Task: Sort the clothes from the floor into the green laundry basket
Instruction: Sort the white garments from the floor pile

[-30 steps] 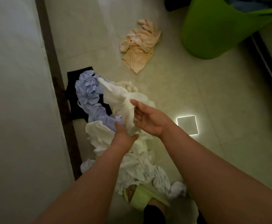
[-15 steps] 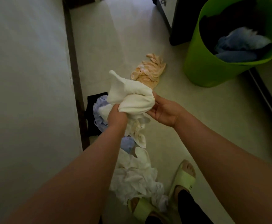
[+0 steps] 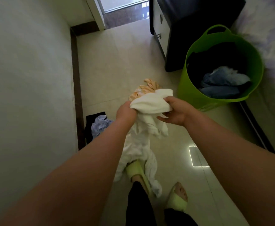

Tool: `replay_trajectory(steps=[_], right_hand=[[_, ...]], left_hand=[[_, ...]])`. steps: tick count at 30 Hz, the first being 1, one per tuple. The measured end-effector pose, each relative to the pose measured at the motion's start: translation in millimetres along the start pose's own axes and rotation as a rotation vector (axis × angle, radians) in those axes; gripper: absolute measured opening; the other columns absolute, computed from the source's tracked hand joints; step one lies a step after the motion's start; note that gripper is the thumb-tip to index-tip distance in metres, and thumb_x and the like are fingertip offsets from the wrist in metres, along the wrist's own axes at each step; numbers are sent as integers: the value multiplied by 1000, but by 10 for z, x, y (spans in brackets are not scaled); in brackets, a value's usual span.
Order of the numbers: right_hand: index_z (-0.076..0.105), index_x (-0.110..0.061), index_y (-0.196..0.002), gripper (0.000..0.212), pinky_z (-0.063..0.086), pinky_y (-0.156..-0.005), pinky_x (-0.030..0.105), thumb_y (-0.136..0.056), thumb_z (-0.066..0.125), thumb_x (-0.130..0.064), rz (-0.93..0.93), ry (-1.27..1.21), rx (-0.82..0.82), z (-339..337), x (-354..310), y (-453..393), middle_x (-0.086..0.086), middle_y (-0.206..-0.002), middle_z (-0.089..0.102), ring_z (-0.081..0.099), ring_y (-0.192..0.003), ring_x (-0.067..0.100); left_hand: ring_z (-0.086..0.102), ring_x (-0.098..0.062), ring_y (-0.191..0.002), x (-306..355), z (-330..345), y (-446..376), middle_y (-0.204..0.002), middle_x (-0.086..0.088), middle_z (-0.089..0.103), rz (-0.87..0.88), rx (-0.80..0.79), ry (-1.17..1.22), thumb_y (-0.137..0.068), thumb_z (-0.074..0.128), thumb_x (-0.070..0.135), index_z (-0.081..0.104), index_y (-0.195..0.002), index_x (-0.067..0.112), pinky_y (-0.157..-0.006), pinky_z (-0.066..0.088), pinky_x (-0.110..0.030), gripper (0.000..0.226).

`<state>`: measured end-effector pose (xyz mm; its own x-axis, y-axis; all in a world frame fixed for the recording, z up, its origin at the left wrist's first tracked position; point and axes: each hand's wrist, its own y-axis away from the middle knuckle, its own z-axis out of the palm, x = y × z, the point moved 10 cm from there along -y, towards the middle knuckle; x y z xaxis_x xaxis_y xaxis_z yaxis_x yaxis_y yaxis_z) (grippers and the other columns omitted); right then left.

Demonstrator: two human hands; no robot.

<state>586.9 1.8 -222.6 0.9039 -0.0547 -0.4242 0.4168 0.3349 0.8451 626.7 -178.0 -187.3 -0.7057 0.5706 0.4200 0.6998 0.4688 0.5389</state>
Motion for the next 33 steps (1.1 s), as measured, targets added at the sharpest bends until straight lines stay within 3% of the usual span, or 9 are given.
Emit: replay_trajectory(steps=[3, 7, 10, 15, 20, 22, 24, 27, 33], right_hand=[[58, -21, -104, 16, 42, -92, 61, -91, 54, -28, -16, -58, -42, 128, -154, -58, 4, -99, 59, 60, -94, 23], [57, -22, -118, 30, 44, -88, 60, -93, 54, -38, -77, -145, -90, 309, -461, -164, 5, -112, 64, 59, -109, 26], [56, -15, -122, 32, 48, -94, 54, -96, 51, -33, -141, -219, -57, 363, -679, -295, 12, -120, 63, 59, -111, 30], [57, -6, -125, 36, 58, -69, 31, -100, 45, -30, -127, -57, -66, 671, -847, -452, 12, -106, 68, 66, -93, 22], [55, -3, -126, 47, 55, -82, 41, -91, 60, -35, -94, 431, -61, 953, -1122, -561, 18, -107, 69, 66, -96, 33], [49, -4, -133, 61, 55, -86, 47, -84, 67, -36, -59, 496, -125, 1168, -1190, -574, 23, -114, 66, 67, -98, 36], [49, -3, -133, 65, 54, -88, 47, -80, 69, -37, -11, 491, -232, 1361, -1272, -537, 24, -116, 64, 66, -97, 36], [58, -9, -127, 60, 50, -95, 48, -77, 73, -38, -33, 608, -355, 1487, -1510, -433, 19, -116, 67, 65, -104, 33], [67, -19, -103, 29, 49, -78, 30, -75, 74, -16, -319, 1469, 189, 1179, -2201, -552, 3, -96, 67, 62, -89, 23]], left_hand=[[57, -27, -100, 190, -233, -39, -114, -12, 62, 104, 60, 127, -98, 39, 18, 59, -119, 10, -76, 37, -28, 30], [59, -29, -97, 366, -345, -284, -115, -14, 63, 267, 58, -46, -96, 48, 26, 62, -116, 12, -72, 33, -26, 28], [55, -30, -105, 401, -168, -409, -121, -14, 54, 324, -119, -254, -88, 61, 30, 54, -126, 15, -74, 34, -27, 41], [54, -26, -117, 271, -78, -560, -138, -8, 49, 238, -517, -293, -91, 49, 5, 38, -144, 26, -92, 46, -30, 58], [41, -31, -134, 437, -810, -1037, -157, -14, 20, 164, -150, -164, -84, 70, 39, -5, -153, 26, -101, 41, -41, 103], [26, -35, -142, 594, -907, -1157, -161, -13, -1, 253, -145, -233, -75, 76, 46, -13, -151, 34, -107, 38, -46, 118], [26, -33, -143, 754, -994, -1249, -161, -12, 8, 338, -135, -252, -73, 77, 43, 11, -151, 35, -108, 38, -46, 102], [57, -27, -118, 873, -1164, -1312, -132, -8, 59, 394, -132, -246, -82, 70, 34, 58, -128, 21, -96, 47, -36, 49], [63, -27, -86, 979, -1567, -1508, -96, -14, 69, 376, -145, 1, -78, 73, 21, 67, -98, 8, -71, 46, -33, 25]])
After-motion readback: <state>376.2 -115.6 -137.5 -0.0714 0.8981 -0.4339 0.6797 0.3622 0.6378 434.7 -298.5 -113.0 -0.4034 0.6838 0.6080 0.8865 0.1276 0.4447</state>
